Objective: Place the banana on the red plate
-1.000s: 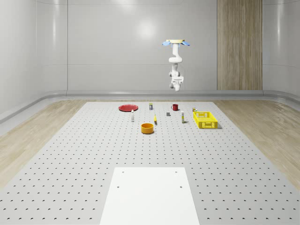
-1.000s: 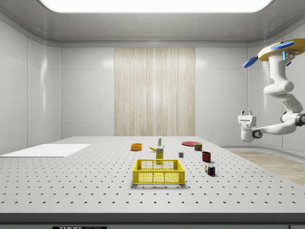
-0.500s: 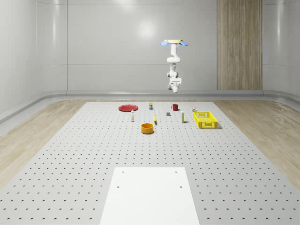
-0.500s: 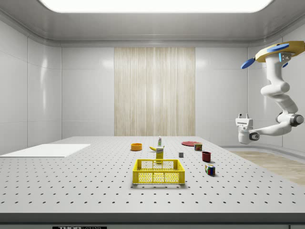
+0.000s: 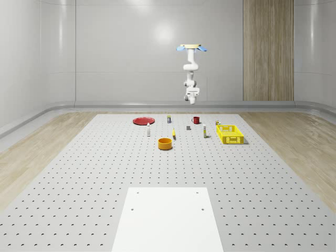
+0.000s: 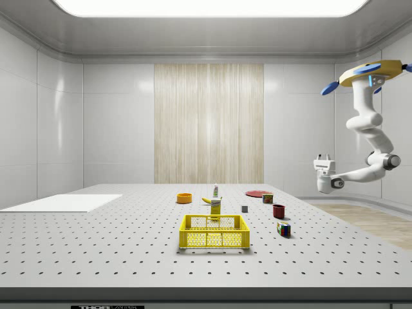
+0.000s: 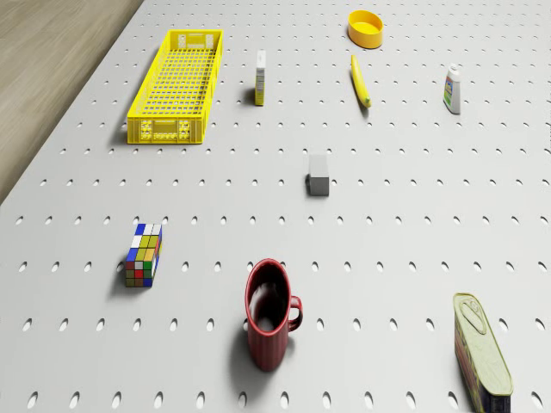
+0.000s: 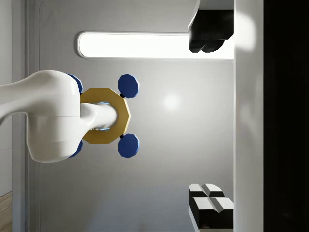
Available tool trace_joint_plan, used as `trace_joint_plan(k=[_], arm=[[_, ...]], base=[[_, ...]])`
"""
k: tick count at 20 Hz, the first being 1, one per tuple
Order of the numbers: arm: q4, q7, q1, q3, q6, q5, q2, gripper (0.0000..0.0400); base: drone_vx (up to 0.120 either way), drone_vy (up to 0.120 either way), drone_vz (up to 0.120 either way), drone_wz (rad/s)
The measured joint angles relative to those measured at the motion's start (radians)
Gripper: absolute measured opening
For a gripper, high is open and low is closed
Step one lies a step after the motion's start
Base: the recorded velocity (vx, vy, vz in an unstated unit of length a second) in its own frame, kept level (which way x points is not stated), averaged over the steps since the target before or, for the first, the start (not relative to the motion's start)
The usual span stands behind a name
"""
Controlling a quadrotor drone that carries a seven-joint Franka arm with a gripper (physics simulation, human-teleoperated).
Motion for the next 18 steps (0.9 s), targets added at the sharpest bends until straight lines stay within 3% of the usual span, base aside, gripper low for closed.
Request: trace_joint_plan(k=[7,18], arm=[[-0.003,0.000,-0.001,0.001,0.005,-0.001,-0.003,0.0400],[-0.008,0.000,-0.003,0.006,0.013,-0.008,-0.009,0.0400]], base=[[0.006,-0.120,0.000,0.000],[0.120,-0.120,0.000,0.000]])
